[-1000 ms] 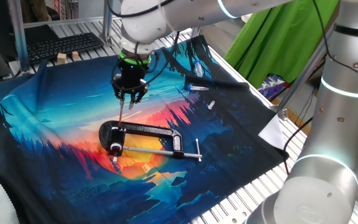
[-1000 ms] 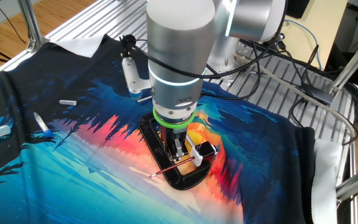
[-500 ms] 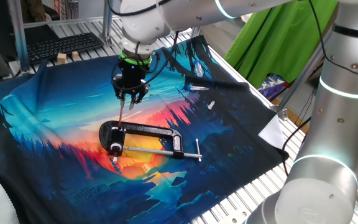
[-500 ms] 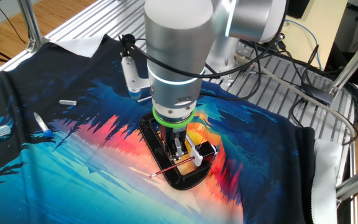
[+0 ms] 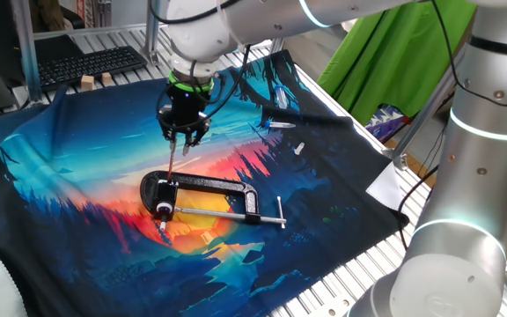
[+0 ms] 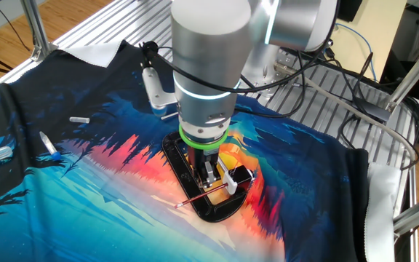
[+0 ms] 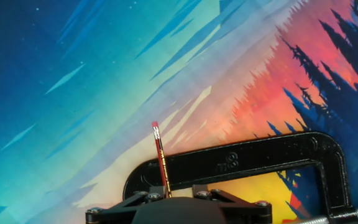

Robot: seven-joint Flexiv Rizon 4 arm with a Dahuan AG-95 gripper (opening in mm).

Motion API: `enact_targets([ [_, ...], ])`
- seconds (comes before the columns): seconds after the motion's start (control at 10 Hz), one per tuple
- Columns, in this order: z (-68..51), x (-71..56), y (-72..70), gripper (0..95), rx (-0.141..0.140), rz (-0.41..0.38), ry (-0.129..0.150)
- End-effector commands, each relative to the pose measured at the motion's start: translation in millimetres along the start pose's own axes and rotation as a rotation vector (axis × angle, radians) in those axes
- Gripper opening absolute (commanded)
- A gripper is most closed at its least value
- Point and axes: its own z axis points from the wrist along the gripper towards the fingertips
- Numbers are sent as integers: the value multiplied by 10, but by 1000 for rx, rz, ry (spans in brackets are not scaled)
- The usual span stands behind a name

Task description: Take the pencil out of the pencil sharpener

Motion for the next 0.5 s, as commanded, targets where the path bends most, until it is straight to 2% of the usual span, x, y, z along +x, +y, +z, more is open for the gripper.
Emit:
enact_targets([
  [0.1, 11, -7, 4, 570, -42, -7, 29],
  [0.2, 11, -7, 4, 570, -79, -8, 70],
  [0.3, 11, -7, 4, 570, -92, -5, 81],
  [0.4, 11, -7, 4, 570, -91, 7, 81],
  [0.5, 11, -7, 4, 570, -78, 18, 74],
])
